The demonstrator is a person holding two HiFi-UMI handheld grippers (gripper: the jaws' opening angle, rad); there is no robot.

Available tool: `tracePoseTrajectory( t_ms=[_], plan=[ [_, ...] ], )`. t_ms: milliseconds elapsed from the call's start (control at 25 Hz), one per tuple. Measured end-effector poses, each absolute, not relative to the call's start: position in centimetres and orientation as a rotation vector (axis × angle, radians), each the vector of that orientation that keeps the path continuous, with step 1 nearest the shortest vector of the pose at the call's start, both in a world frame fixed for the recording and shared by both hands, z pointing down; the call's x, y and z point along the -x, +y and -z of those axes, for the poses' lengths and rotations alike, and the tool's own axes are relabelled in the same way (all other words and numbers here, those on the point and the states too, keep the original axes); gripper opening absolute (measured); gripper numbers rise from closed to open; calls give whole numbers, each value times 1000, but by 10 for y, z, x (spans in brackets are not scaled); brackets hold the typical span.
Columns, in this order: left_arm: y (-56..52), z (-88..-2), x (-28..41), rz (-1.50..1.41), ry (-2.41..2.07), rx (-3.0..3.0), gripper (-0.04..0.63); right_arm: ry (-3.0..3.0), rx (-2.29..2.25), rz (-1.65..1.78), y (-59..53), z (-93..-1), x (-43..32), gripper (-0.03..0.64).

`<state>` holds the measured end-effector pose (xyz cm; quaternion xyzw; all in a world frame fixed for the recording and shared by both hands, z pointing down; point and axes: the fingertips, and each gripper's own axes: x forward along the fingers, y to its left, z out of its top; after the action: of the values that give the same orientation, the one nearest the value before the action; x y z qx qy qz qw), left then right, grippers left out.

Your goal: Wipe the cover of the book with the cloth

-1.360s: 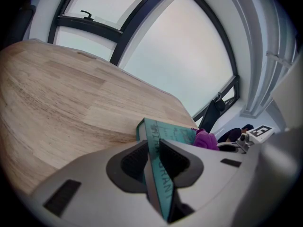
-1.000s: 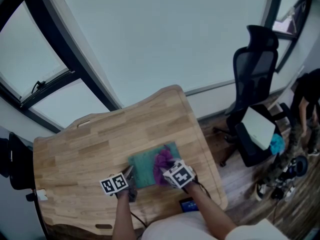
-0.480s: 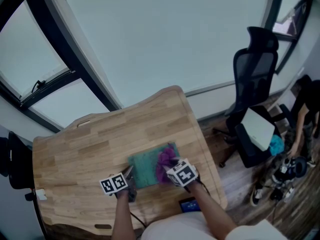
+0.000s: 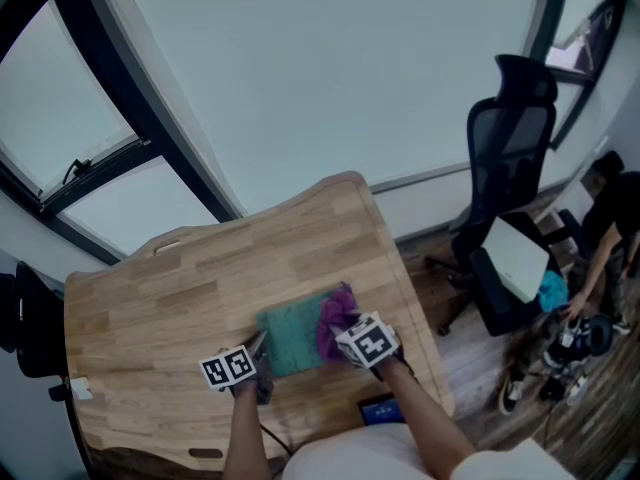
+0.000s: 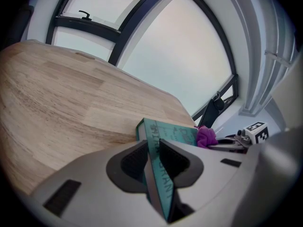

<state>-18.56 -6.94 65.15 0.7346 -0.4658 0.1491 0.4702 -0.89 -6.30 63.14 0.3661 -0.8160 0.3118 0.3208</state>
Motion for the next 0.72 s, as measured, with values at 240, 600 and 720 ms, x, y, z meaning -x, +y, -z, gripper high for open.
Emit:
tracePoseTrajectory(
  t_ms=[240, 600, 720],
  plan=[
    [-69, -651, 186, -361, -1138, -1798, 75, -2154, -943, -841, -61, -628, 15, 86],
    [-69, -651, 185, -359, -1135, -1797, 75, -2139, -956, -835, -74, -628, 12, 86],
    [-69, -651, 185, -359, -1134, -1800, 75, -2146, -953, -841, -76, -627, 14, 87]
  ],
)
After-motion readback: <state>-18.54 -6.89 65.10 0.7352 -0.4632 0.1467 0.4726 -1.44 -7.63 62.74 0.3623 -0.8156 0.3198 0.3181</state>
